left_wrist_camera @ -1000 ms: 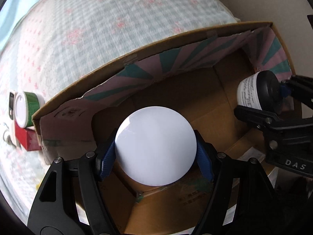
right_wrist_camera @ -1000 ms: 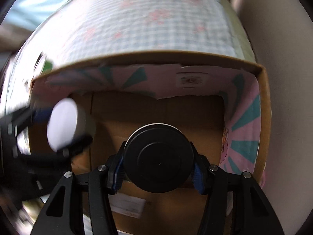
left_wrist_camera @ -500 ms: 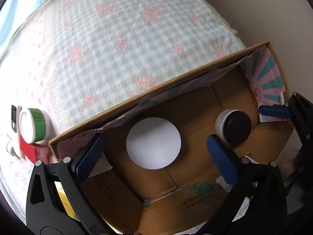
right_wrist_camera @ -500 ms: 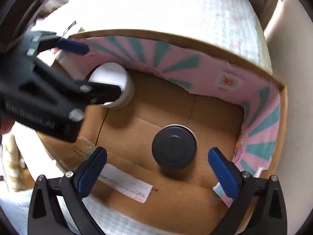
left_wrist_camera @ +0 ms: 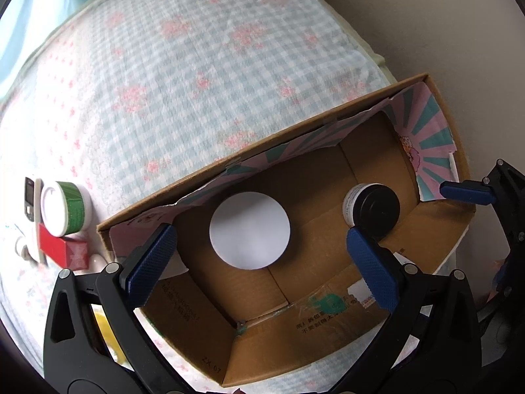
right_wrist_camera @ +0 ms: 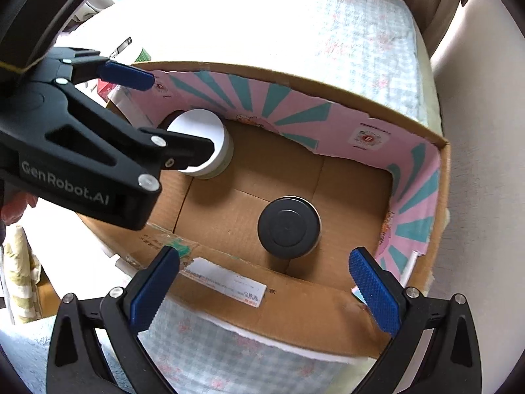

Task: Organize rigid objects
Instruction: 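Withdraw both tools from the box back over the remaining objects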

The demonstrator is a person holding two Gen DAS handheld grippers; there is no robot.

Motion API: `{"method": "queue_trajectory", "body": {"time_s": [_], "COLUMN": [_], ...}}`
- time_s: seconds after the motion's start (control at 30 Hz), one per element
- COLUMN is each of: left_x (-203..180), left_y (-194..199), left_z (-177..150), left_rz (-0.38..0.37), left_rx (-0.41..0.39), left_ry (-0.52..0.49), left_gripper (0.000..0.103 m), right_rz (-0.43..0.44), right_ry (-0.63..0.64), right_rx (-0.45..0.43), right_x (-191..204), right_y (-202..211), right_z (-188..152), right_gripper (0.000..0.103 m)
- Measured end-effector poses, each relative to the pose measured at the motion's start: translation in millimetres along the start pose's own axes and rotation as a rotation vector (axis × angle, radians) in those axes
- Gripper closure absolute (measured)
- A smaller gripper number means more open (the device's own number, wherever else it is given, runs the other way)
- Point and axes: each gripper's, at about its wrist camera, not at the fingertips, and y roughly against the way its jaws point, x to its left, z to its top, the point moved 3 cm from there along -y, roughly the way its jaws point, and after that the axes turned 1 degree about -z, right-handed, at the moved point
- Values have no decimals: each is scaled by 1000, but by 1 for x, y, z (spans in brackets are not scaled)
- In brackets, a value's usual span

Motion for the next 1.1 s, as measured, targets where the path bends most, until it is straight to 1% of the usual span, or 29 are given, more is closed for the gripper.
{"method": "queue_trajectory", "body": {"time_s": [0.1, 0.2, 0.23, 0.43, 0.6, 0.73, 0.87, 0.97, 1.1], "left_x": [-3, -7, -8, -6, 9, 32, 65, 94, 144], "left_y": [9, 23, 29, 87, 140, 181, 220, 245, 270], "left_z": [-2, -5, -6, -23, -52, -82, -115, -139, -174], "left_rz": [2, -4, -10, -5, -5, 5, 41, 66, 91], "left_rx": [-10, -26, -33, -117, -185, -237, -291, -329, -361], "left_ry": [-12, -18, -18, -13, 31, 74, 107, 140, 203], "left_gripper": [0, 0, 0, 0, 0, 0, 0, 0, 0], "right_rz": [-16, -23, -18, -28, -50, -71, -75, -72, -45], "right_ry": [13, 13, 13, -8, -37, -46, -38, -39, -89], "right_rx": [12, 5, 4, -33, -101, -164, -223, -258, -306], "right_x": [8, 10, 13, 14, 25, 45, 82, 113, 153], "right_y": [5, 23, 27, 66, 109, 139, 166, 180, 190], "right_z": [-1, -13, -12, -11, -5, 11, 27, 39, 55], "right_gripper": [0, 0, 0, 0, 0, 0, 0, 0, 0]}}
